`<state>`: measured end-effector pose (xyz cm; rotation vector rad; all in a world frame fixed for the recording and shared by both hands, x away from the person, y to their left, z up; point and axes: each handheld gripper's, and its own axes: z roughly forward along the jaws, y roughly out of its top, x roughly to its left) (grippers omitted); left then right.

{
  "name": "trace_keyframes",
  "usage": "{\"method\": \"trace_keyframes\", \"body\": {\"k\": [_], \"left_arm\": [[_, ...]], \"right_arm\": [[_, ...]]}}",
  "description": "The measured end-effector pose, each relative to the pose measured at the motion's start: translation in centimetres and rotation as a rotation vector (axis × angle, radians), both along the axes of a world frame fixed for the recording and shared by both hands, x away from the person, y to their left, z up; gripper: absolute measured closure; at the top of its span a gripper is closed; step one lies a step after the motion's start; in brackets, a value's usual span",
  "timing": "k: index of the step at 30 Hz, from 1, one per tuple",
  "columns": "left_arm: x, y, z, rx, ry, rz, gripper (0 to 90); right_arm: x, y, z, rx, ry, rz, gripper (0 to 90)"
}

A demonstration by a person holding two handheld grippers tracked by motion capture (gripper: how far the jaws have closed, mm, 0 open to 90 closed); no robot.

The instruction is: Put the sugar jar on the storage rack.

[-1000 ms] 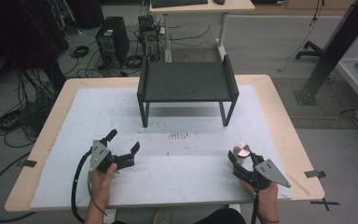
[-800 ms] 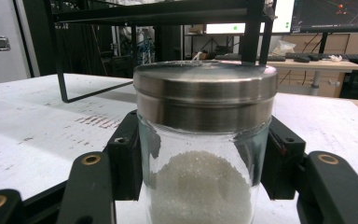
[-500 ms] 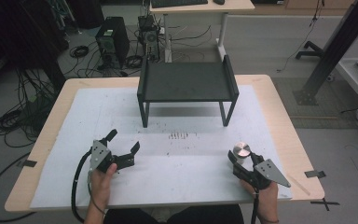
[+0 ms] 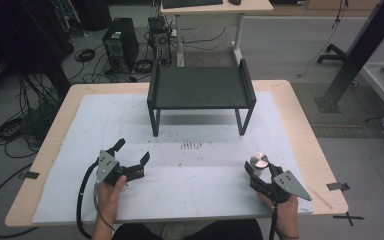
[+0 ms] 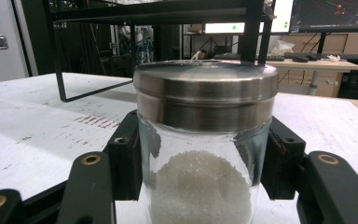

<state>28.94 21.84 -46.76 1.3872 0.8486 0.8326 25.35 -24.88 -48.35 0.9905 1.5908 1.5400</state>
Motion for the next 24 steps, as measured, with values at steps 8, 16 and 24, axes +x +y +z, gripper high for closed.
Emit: {"method": "trace_keyframes", "body": {"k": [8,16,24], "left_arm": [[0.03,0.01,0.01,0.000,0.002,0.000,1.2],[0.04,0.00,0.01,0.001,0.002,0.001,1.2],[0.04,-0.01,0.01,0.000,0.003,0.001,1.2]], "right_arm": [[0.03,-0.01,0.01,0.000,0.000,0.000,43.8],[0.05,-0.04,0.01,0.003,0.002,0.004,43.8],[0.05,-0.05,0.01,0.003,0.001,0.005,43.8]]}}
